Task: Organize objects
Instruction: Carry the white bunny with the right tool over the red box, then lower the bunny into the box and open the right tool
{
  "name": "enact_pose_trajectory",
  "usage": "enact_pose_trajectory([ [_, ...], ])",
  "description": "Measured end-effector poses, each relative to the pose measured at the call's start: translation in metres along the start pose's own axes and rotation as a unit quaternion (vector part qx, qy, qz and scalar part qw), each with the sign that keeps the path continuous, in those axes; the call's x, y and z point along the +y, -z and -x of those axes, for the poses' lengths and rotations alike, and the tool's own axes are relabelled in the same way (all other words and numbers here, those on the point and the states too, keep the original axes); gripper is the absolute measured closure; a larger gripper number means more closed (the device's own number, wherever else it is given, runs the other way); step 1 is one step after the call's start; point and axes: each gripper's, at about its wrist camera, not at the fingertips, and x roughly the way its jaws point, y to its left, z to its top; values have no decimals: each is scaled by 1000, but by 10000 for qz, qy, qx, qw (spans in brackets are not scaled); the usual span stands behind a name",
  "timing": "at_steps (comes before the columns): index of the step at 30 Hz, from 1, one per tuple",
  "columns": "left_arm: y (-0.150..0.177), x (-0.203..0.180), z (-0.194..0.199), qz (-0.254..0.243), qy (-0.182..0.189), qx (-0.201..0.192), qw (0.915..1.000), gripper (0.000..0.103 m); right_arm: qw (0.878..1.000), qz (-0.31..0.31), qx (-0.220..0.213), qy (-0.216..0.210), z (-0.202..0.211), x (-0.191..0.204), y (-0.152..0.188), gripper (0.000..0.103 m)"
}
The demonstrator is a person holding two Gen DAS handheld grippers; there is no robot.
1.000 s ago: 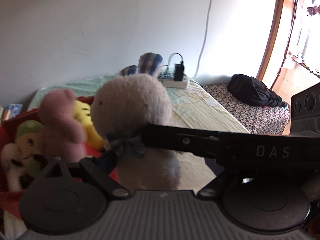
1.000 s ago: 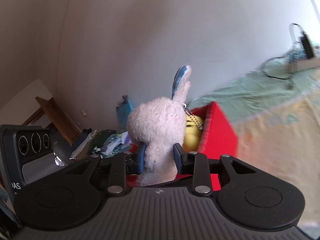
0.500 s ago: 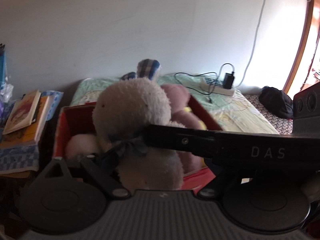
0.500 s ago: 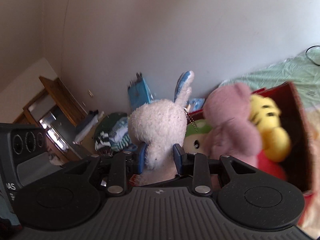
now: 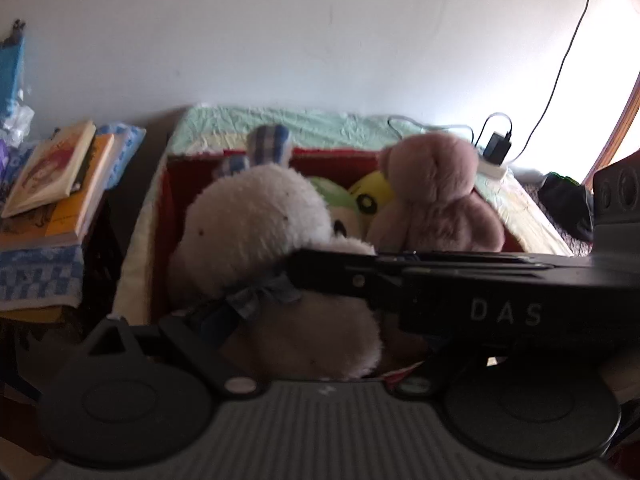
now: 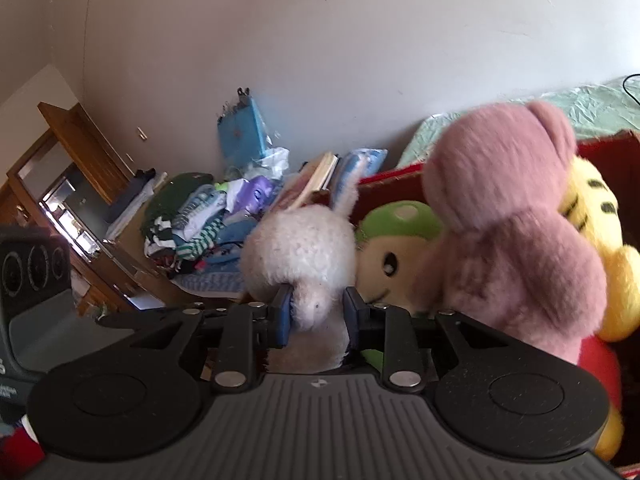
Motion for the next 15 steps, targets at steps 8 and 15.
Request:
enact_pose_trajectory([
  [8,-5,-7,-19,-160,104,89,9998,8,9991,-416,0,121,6,-24,2,82],
  [15,3,-17,-19,-518,71,197,9984,3,9972,-723,146,79,15,-31,8,77],
])
